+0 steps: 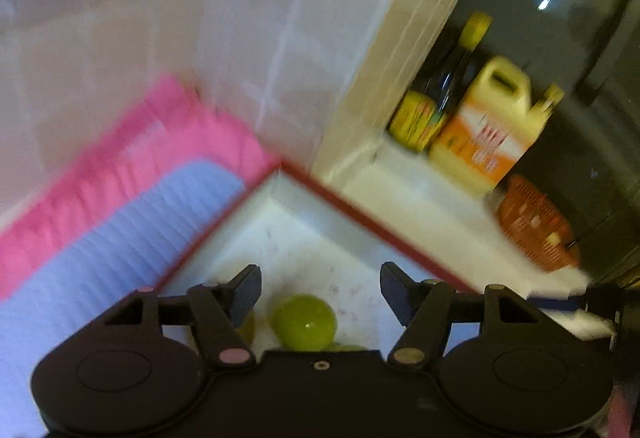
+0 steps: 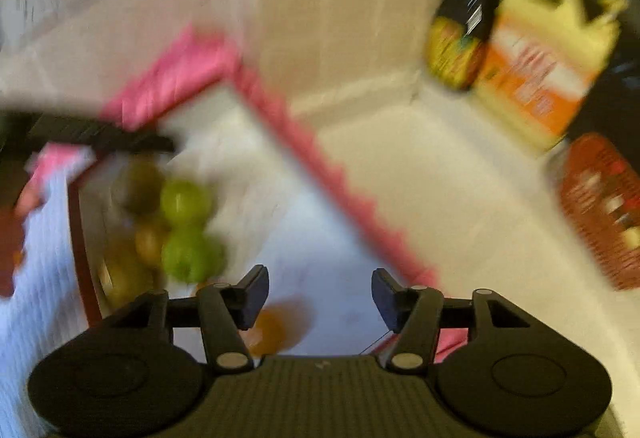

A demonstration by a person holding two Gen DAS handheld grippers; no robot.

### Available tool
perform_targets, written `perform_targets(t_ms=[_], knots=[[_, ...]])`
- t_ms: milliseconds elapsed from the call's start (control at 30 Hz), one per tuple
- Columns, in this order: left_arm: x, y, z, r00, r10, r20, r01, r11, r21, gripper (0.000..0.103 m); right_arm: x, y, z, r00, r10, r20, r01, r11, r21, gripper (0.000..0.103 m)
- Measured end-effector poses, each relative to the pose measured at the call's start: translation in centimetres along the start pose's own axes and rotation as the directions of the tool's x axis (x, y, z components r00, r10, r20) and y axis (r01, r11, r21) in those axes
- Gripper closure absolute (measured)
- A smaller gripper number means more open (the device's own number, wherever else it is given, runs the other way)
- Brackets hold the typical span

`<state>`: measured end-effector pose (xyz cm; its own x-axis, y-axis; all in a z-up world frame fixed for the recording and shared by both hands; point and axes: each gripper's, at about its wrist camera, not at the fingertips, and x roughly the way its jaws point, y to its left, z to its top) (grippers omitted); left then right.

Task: Organize fruits
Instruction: 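Return both tools to the fruit on the mat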

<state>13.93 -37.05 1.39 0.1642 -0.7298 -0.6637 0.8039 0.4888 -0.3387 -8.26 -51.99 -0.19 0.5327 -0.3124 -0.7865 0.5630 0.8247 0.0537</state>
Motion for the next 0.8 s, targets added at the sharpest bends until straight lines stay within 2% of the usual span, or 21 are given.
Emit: perform_targets(t_ms=[100, 200, 267, 367, 433, 567, 667, 800], knots=[[-6.5, 0.9, -0.4, 0.993, 0.028, 0.117, -0.029, 1.000, 0.006, 0.024, -4.5, -0.9, 1.7, 0.991, -0.048, 0.128, 0.045, 0.999, 0.027, 0.030], [-12.8, 2.4, -1.5, 0.972, 0.103, 0.213, -0.105, 0.995, -0.006, 0.024, -8.0, -0.8, 2.5, 0.974, -0.054, 0.221, 0.047, 0.998, 0.039, 0.024], [-16.9, 3.9, -2.7, 0.950, 0.170, 0.262, -0.167, 0.985, -0.034, 0.024, -9.8, 0.2, 2.8, 0.964, -0.033, 0.266, 0.027, 0.999, 0.027, 0.022], [-23.2, 6.2, -4.6, 0.905, 0.277, 0.322, -0.253, 0.960, -0.117, 0.024, -10.9, 2.4, 3.4, 0.954, 0.022, 0.300, -0.018, 1.000, -0.016, 0.019], [-27.4, 7.2, -6.2, 0.864, 0.346, 0.365, -0.306, 0.938, -0.165, 0.024, -10.9, 4.3, 4.0, 0.950, 0.066, 0.305, -0.053, 0.997, -0.050, 0.016], [-34.7, 8.0, -9.5, 0.754, 0.497, 0.430, -0.442, 0.867, -0.228, 0.024, -10.2, 9.5, 5.1, 0.941, 0.181, 0.286, -0.152, 0.981, -0.121, 0.015], [-38.9, 8.0, -12.1, 0.675, 0.599, 0.430, -0.531, 0.800, -0.280, 0.024, -9.4, 13.6, 4.5, 0.929, 0.269, 0.255, -0.229, 0.958, -0.175, 0.014], [-43.0, 8.2, -15.6, 0.593, 0.696, 0.405, -0.612, 0.717, -0.335, 0.023, -8.8, 19.1, 3.5, 0.904, 0.375, 0.207, -0.327, 0.916, -0.230, 0.013]])
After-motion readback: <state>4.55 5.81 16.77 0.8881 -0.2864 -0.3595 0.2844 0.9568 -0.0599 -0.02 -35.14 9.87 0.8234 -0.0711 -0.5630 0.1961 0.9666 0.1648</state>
